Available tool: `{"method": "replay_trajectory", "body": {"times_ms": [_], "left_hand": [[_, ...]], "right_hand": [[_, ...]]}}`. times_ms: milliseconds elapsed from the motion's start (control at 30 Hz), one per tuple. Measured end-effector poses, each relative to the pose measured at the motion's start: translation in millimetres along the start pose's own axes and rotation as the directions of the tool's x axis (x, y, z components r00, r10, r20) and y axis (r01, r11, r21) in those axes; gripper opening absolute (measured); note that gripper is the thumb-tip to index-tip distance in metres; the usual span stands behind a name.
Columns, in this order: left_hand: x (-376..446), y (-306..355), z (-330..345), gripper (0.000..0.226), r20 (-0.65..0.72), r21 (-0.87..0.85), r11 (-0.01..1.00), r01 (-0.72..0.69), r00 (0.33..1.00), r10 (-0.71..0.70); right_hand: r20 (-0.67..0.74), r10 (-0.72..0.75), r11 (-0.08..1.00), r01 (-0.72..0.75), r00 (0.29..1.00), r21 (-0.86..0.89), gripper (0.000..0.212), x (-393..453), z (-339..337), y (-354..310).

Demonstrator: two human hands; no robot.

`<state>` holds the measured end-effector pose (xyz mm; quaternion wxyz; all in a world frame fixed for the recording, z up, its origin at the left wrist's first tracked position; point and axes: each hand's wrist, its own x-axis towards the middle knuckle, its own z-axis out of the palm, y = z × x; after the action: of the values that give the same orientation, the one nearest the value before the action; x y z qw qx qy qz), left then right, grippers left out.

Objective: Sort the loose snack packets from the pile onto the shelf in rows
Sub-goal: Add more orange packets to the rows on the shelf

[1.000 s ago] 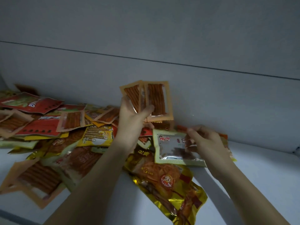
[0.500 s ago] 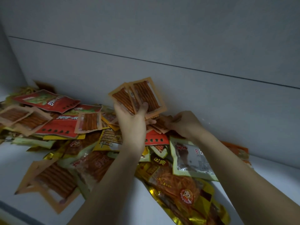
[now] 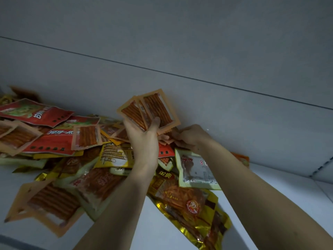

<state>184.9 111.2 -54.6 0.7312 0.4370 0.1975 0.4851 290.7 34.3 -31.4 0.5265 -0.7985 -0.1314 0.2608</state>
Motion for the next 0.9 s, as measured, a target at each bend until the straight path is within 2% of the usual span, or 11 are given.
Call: {"method": "replay_trajectory", "body": {"times_ms": [100,233,367,433,500,533,600,700,767,900], "left_hand": [[-1,3,-2,0.087,0.0,0.008,1.0,-0.008,1.0,0.008],[-7,-1,2,0.079,0.048,-0.035,0.999,0.015,0.999,-0.013],[-27,-3,10,0.074,0.098,-0.018,0.998,0.061,0.993,-0.058],[-40,-7,12,0.074,0.139,-0.028,0.997,0.077,0.988,-0.072],[-49,-11,16,0.07,0.207,-0.014,0.996,0.092,0.974,-0.087],[-54,-14,20,0.065,0.241,-0.007,0.995,0.104,0.965,-0.099],[-65,-17,31,0.06,0.303,0.005,0.988,0.157,0.941,-0.152],[-91,-22,55,0.067,0.406,0.044,0.98,0.196,0.892,-0.196],[-117,-26,77,0.065,0.481,0.039,0.974,0.223,0.85,-0.214],[-183,-32,125,0.055,0.594,0.114,0.975,0.191,0.773,-0.221]], "right_hand": [[0.049,0.07,0.996,-0.073,0.996,0.054,0.023,-13,-14,-3],[0.109,0.111,0.985,-0.124,0.988,0.121,0.014,-33,-40,17],[0.008,0.063,0.996,-0.063,0.998,0.056,0.013,-60,-65,42],[-0.097,-0.003,0.999,-0.002,0.995,-0.051,0.011,-75,-79,51],[-0.199,-0.055,0.997,0.044,0.978,-0.06,0.009,-91,-99,60],[-0.234,-0.055,0.998,0.061,0.971,0.017,0.008,-99,-110,64],[-0.277,-0.028,0.952,0.11,0.961,0.285,0.009,-118,-135,72],[-0.312,-0.037,0.773,0.225,0.949,0.593,0.01,-146,-168,85],[-0.299,-0.063,0.721,0.25,0.952,0.646,0.015,-163,-184,93],[-0.328,-0.089,0.794,0.266,0.94,0.546,0.011,-198,-218,114]]}}
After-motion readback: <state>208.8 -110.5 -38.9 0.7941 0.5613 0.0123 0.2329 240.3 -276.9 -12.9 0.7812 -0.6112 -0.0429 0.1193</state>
